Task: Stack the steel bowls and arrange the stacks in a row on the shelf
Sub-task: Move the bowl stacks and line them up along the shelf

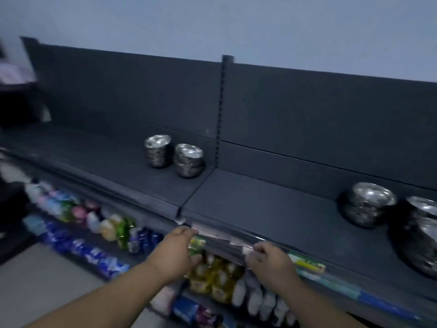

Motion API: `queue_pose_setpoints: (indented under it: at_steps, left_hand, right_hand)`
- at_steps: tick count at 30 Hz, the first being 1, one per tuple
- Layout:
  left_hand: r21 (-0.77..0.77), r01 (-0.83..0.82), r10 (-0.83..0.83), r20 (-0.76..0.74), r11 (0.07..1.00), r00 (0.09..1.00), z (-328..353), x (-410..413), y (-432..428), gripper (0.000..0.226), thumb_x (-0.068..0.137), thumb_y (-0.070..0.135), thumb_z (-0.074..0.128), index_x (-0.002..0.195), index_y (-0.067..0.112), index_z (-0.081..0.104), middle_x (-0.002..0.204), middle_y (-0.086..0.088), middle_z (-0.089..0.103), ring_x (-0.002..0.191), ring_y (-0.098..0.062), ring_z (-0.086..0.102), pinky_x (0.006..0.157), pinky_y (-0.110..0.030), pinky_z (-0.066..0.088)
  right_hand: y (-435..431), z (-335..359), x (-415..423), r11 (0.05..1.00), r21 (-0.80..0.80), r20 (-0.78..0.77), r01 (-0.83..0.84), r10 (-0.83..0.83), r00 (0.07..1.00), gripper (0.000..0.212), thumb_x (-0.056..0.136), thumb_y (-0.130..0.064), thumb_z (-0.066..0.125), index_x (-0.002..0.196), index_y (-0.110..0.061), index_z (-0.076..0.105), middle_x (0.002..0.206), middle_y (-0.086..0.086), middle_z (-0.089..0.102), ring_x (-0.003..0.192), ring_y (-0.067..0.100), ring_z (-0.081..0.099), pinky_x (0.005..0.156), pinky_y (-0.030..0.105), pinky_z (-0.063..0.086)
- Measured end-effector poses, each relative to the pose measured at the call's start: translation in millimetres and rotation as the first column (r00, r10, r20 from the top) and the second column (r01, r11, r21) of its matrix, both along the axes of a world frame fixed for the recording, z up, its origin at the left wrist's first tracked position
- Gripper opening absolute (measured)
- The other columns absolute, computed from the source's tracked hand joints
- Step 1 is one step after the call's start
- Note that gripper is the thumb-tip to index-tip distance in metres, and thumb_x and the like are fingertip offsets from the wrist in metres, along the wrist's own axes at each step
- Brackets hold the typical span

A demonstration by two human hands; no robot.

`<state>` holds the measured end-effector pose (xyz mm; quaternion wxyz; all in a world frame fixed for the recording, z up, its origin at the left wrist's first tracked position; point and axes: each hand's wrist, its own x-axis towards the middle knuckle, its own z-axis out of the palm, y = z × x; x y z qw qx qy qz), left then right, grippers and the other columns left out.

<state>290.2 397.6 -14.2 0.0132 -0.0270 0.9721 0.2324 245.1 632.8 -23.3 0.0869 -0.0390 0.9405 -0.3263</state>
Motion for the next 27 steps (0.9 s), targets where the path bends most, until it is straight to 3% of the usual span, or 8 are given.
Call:
queue_pose_setpoints:
  at_steps: [9, 11, 13, 15, 17, 23, 27]
  left_hand:
    - [-0.057, -0.311, 0.312, -0.004, 0.949, 0.950, 13, 80, -198, 0.066, 0.084, 0.039, 0.065, 0.143, 0.022, 0.040, 0.144, -0.002, 0.038, 0.131, -0.021, 0.043, 0.108, -0.024, 0.032]
    - [-0.047, -0.345, 0.345, -0.009, 0.937, 0.938, 12, 77, -225, 0.067, 0.085, 0.038, 0.065, 0.144, 0.022, 0.038, 0.144, -0.001, 0.038, 0.131, -0.019, 0.042, 0.107, -0.021, 0.030]
    - [-0.031, -0.367, 0.367, -0.016, 0.930, 0.930, 10, 67, -247, 0.067, 0.086, 0.039, 0.064, 0.145, 0.023, 0.037, 0.145, 0.000, 0.037, 0.130, -0.019, 0.043, 0.106, -0.021, 0.031]
    - [-0.016, -0.389, 0.389, -0.011, 0.921, 0.921, 5, 50, -271, 0.067, 0.086, 0.039, 0.065, 0.145, 0.023, 0.037, 0.144, 0.000, 0.037, 0.130, -0.020, 0.043, 0.105, -0.024, 0.034]
    - [-0.007, -0.406, 0.406, -0.001, 0.914, 0.914, 2, 24, -294, 0.067, 0.085, 0.039, 0.065, 0.145, 0.023, 0.037, 0.145, -0.001, 0.036, 0.130, -0.020, 0.042, 0.106, -0.026, 0.036]
    - [0.044, -0.386, 0.388, -0.025, 0.921, 0.921, 4, -73, -351, 0.069, 0.084, 0.041, 0.066, 0.144, 0.022, 0.038, 0.143, 0.000, 0.041, 0.129, -0.016, 0.043, 0.107, -0.023, 0.034]
    - [0.070, -0.349, 0.352, -0.033, 0.934, 0.935, 4, -137, -378, 0.068, 0.085, 0.042, 0.065, 0.144, 0.023, 0.037, 0.144, 0.001, 0.039, 0.131, -0.015, 0.041, 0.105, -0.016, 0.027]
  right_hand:
    - [-233, 10, 18, 0.933, -0.015, 0.046, -0.361, 0.361, 0.931, 0.053, 0.090, -0.047, 0.059, 0.138, -0.027, 0.047, 0.138, -0.004, 0.052, 0.118, 0.016, 0.054, 0.085, 0.020, 0.039]
    - [-266, 12, 7, 0.919, -0.030, 0.035, -0.394, 0.395, 0.918, 0.054, 0.092, -0.045, 0.058, 0.140, -0.026, 0.044, 0.141, -0.004, 0.049, 0.105, 0.012, 0.058, 0.082, 0.018, 0.041]
    - [-292, 13, -7, 0.919, -0.058, 0.012, -0.390, 0.392, 0.920, 0.053, 0.091, -0.045, 0.058, 0.139, -0.026, 0.046, 0.138, -0.004, 0.051, 0.097, 0.011, 0.058, 0.081, 0.021, 0.045]
    - [-317, 7, -31, 0.920, -0.060, -0.009, -0.387, 0.388, 0.922, 0.054, 0.089, -0.046, 0.060, 0.137, -0.026, 0.048, 0.137, -0.003, 0.052, 0.116, 0.016, 0.054, 0.094, 0.028, 0.046]
    - [-339, 3, -59, 0.921, -0.084, -0.011, -0.380, 0.380, 0.925, 0.054, 0.088, -0.046, 0.061, 0.137, -0.025, 0.048, 0.137, -0.003, 0.052, 0.123, 0.017, 0.051, 0.099, 0.028, 0.043]
    - [-377, 0, -158, 0.943, -0.165, 0.013, -0.289, 0.295, 0.955, 0.053, 0.088, -0.041, 0.064, 0.135, -0.021, 0.049, 0.137, -0.001, 0.051, 0.118, 0.015, 0.051, 0.087, 0.023, 0.038]
    - [-394, -2, -210, 0.970, -0.142, 0.021, -0.196, 0.201, 0.979, 0.062, 0.085, -0.042, 0.068, 0.138, -0.017, 0.047, 0.139, 0.002, 0.052, 0.123, 0.018, 0.052, 0.095, 0.024, 0.040]
